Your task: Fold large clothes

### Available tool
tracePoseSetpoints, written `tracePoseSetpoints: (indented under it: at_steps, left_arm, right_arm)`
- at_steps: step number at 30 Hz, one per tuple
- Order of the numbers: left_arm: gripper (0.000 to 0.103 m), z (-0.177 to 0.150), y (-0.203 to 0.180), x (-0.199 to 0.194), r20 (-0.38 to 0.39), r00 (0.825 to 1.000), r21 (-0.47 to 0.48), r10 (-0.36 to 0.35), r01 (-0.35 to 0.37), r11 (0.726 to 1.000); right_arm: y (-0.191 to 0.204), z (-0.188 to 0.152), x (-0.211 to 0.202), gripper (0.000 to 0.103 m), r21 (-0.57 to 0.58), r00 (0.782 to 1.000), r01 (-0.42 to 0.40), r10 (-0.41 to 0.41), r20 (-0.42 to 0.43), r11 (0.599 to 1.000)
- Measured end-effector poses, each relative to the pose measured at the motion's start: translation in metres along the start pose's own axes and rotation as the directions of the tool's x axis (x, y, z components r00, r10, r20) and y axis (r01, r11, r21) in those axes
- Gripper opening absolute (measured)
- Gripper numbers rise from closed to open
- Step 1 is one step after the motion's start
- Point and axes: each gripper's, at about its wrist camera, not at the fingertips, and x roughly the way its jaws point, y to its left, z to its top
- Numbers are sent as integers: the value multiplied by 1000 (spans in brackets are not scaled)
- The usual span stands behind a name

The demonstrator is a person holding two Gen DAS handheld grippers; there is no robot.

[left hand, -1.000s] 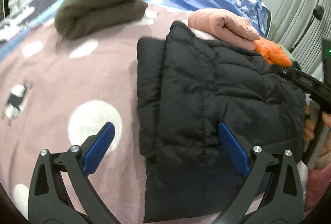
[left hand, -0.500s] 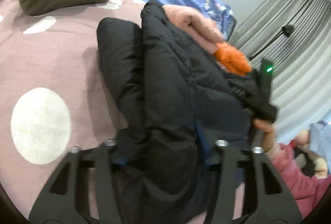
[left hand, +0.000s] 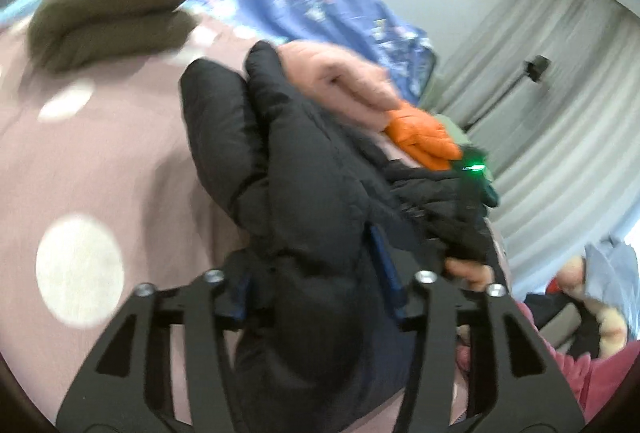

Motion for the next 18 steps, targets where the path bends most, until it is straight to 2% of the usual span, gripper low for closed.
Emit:
tracePoseSetpoints:
  at_steps: [2,3,5,7,10,12,14,15,16,18]
  left_arm:
    - [67,-8,15,3,-25,999,-58,33,-34,998]
    - [68,-12,22,3,-37,999,-87,35,-38,995]
    - [76,-21,32,3,-60,998,-141,9,-18,990]
    - [80,-29,37,4,-78,997,-168,-24,11,986]
    - [80,-35,34,3,-63,998,-140,-25,16,990]
    - [76,-27,34,7,-43,998,-164,-40,33,986]
    - [53,-14,30,10,-6,999,-167,-52,51,985]
    - [49,-9,29,12,6,998,-161,-63,63,985]
    - [37,-2,24,10,20,997,-148,-81,83,985]
    - [31,8,3,4,50,994,-72,-98,102,992]
  right_arm:
    - [0,1,0,72,-2,1000,-3,3,-2,1000]
    - [0,0,-1,72,-2,1000,-4,4,-2,1000]
    - [0,0,-1,72,-3,1000,-5,5,-1,1000]
    - [0,0,-1,72,-2,1000,-6,6,-1,1000]
    - [0,0,-1,73,-2,1000,-7,7,-2,1000]
    - [0,0,-1,73,-2,1000,-7,7,-2,1000]
    - [0,1,-1,73,1,1000,-9,9,-1,1000]
    - [-1,0,-1,73,5,1000,-12,12,-1,1000]
    - [-2,1,-1,73,8,1000,-16,16,-2,1000]
    - [-3,1,-1,73,16,1000,-26,26,-2,1000]
